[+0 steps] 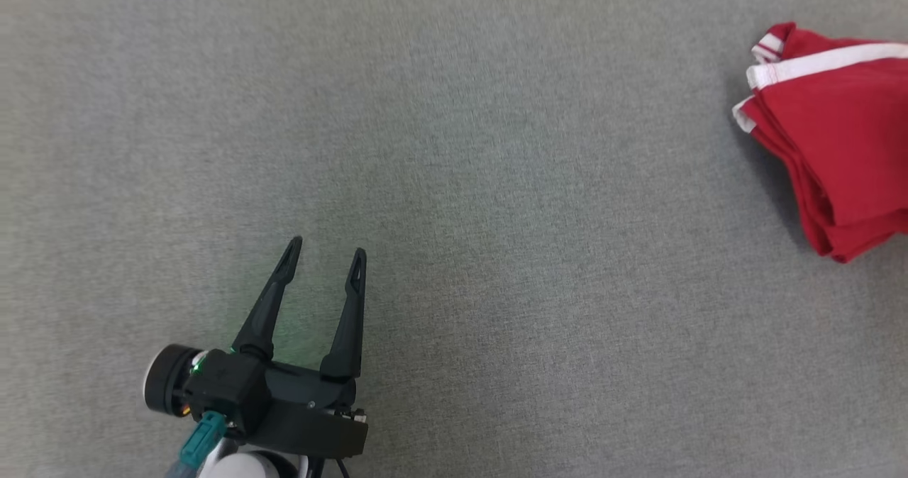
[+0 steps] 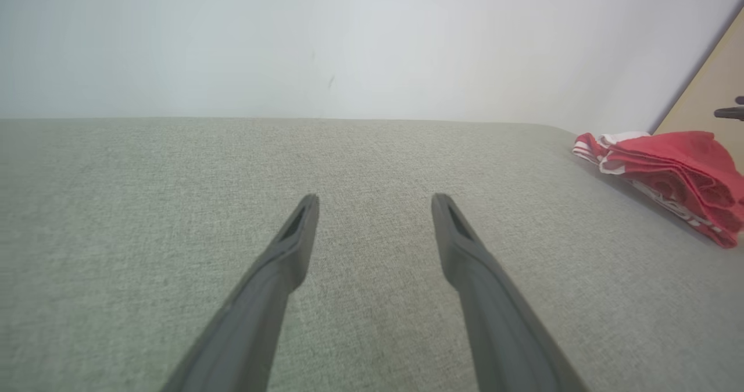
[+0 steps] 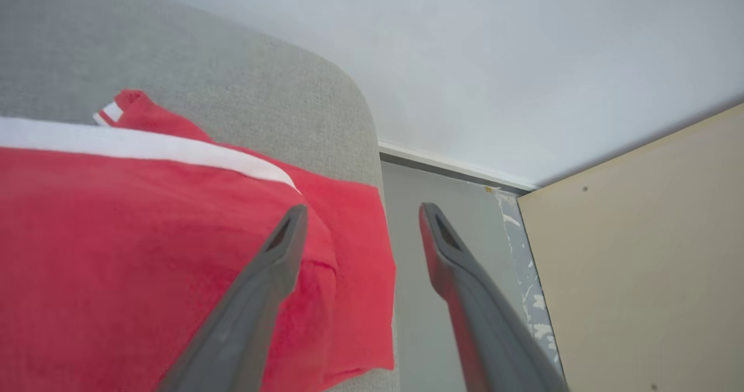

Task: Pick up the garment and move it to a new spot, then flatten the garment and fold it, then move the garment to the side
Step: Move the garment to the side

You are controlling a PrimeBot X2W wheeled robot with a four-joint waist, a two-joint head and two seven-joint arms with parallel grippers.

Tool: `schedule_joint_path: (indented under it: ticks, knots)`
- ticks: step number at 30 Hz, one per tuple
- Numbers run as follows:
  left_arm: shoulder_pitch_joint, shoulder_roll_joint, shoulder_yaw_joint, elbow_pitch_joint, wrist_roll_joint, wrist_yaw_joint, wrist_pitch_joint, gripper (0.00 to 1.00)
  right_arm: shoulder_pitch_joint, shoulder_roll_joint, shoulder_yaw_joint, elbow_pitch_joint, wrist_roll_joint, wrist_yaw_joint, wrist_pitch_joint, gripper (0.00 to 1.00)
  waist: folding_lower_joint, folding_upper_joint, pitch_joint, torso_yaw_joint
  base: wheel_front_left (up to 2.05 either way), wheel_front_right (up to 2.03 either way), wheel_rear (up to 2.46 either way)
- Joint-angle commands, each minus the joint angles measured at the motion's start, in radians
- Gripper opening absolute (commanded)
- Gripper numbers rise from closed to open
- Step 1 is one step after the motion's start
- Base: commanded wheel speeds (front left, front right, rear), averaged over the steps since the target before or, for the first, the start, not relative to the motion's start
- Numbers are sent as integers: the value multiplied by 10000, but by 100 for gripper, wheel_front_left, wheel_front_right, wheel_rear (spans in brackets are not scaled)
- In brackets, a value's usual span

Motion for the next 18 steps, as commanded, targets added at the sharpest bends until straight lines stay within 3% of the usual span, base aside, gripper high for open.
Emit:
schedule_joint_path:
  ticks: [1,11,18]
  knots:
    - [198,-35,19,60,-73,78,-45,100,-137,512,-256,32,-185,-23,-497,100,0,-1,-424,172,0,0,0]
    - [618,-379,385,373,-821,632,-47,100,1463,2474,-589,-1440,-385,-23,-2657,100,0,-1,-1782,654,0,0,0]
    - [935,-483,664,649,-1215,993,-57,100,2948,3488,-1055,-2184,-961,-23,-3457,100,0,-1,-2559,976,0,0,0]
